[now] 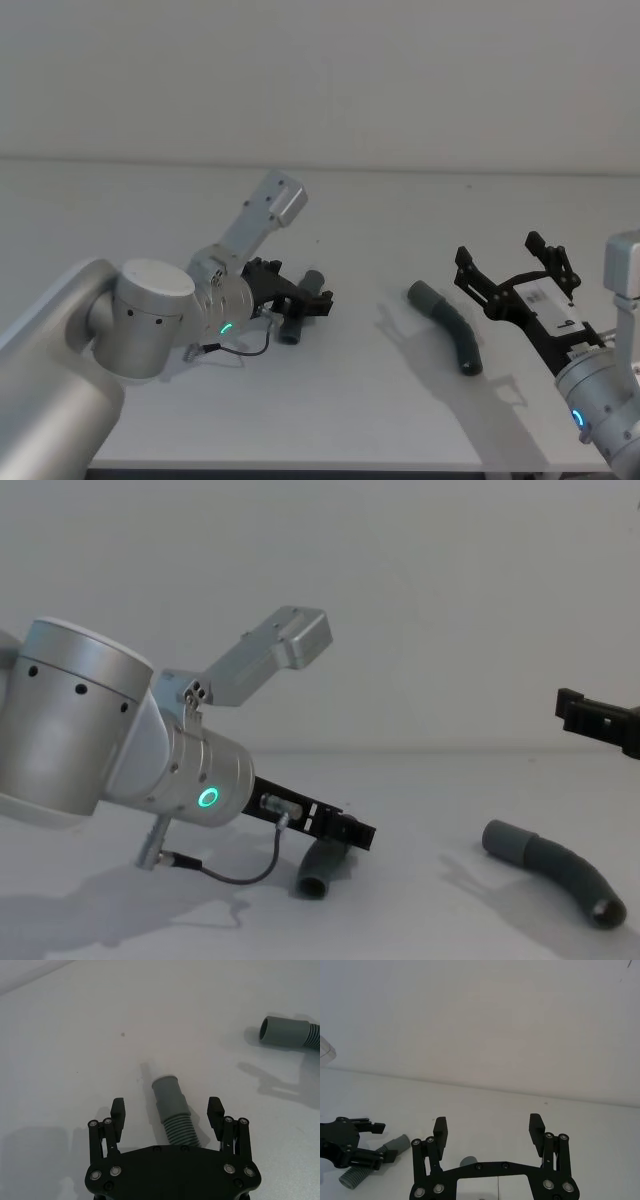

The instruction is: Use both hands to pick up one end of the pipe from the table, align the ends, and insert them.

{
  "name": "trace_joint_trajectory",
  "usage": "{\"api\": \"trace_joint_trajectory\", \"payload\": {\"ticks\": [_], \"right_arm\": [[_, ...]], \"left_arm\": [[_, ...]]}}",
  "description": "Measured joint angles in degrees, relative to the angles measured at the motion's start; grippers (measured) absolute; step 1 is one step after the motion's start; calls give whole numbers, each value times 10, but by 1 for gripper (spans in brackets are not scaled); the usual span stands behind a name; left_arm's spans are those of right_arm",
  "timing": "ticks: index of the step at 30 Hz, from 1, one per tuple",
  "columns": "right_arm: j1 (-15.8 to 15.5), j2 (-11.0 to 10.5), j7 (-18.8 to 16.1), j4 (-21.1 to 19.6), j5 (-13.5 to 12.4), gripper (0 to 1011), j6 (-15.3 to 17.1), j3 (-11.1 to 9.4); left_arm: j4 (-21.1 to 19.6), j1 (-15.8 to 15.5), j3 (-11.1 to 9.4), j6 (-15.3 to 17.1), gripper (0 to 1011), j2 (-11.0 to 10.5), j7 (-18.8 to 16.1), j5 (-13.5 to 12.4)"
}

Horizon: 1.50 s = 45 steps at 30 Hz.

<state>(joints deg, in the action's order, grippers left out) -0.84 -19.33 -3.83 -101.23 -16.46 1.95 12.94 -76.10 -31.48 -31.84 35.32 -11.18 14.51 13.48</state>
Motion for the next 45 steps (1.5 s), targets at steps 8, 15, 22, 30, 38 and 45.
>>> {"api": "trace_joint_trajectory", "payload": {"ticks": [8,15,22,30,38,45], "right_arm": [[0,0,0,0,0,1001,0,0],[0,0,0,0,0,1001,0,0],[0,0,0,0,0,1001,0,0],[0,0,0,0,0,1001,0,0],[0,0,0,0,0,1001,0,0],[0,0,0,0,0,1001,0,0]], "left_arm": [[1,1,5,9,1001,3,3,-1],[1,3,7,13,979,4,5,-1],[1,3,8,15,820,4,6,-1],[0,4,9,17,590,5,7,-1],[0,4,10,18,353,5,7,-1],[0,4,10,18,323,5,8,-1]]}}
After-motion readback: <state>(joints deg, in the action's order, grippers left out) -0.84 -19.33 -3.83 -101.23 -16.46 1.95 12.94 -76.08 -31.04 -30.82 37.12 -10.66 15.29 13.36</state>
